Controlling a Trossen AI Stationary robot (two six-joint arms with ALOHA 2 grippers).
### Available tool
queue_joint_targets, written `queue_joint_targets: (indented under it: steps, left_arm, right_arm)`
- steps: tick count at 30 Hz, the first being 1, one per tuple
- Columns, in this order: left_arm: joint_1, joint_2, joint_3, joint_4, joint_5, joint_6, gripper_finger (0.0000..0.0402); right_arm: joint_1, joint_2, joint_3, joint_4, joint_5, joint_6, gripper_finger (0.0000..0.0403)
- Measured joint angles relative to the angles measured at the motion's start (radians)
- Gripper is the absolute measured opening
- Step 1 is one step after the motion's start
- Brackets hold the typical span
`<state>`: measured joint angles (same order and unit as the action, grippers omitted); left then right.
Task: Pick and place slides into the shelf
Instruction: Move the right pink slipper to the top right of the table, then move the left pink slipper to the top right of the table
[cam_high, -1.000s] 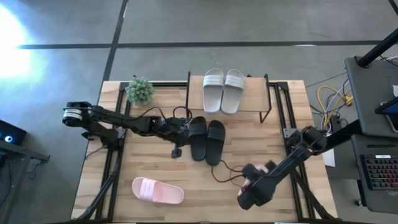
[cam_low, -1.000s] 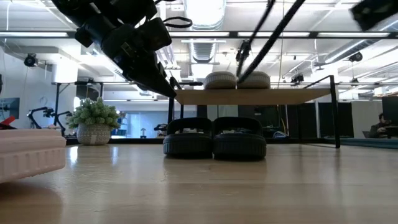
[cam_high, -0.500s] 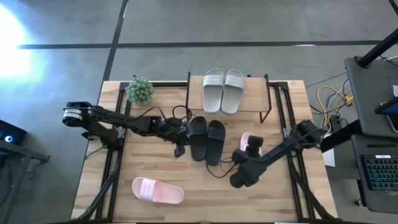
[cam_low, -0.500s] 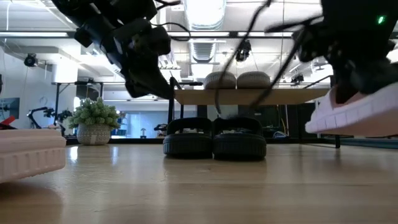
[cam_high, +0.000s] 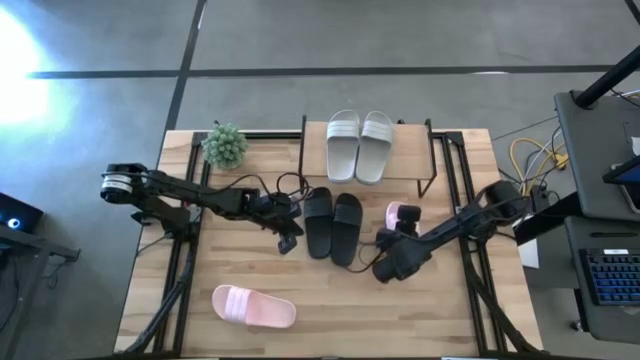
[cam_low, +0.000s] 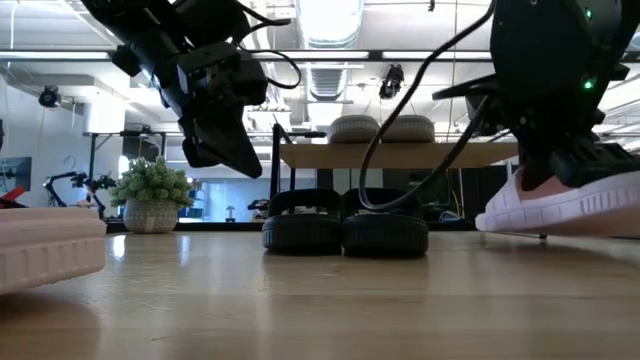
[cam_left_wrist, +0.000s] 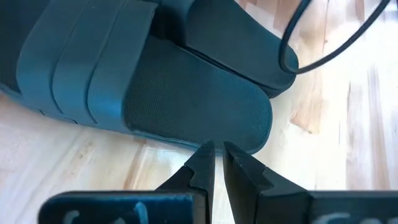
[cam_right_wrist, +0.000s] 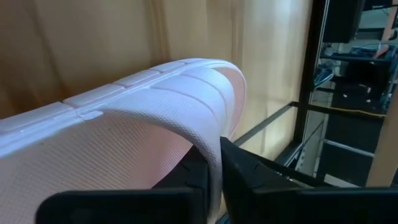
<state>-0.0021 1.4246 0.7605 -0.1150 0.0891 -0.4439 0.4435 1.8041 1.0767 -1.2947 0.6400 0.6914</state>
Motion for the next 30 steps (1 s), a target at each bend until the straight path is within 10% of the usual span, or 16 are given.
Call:
queue_joint_targets:
  steps: [23,30]
  left_arm:
    - [0.0,0.0,-0.002,0.0,-0.032,-0.023,0.0018]
    - [-0.007,0.0,-0.002,-0.084,0.132,-0.083,0.0018]
  right_arm:
    - [0.033,-0.051,0.154,0.02,-0.027,-0.003,0.0144]
    - [0.1,-0.082,0.306,0.079,-0.147,0.184,0.0141]
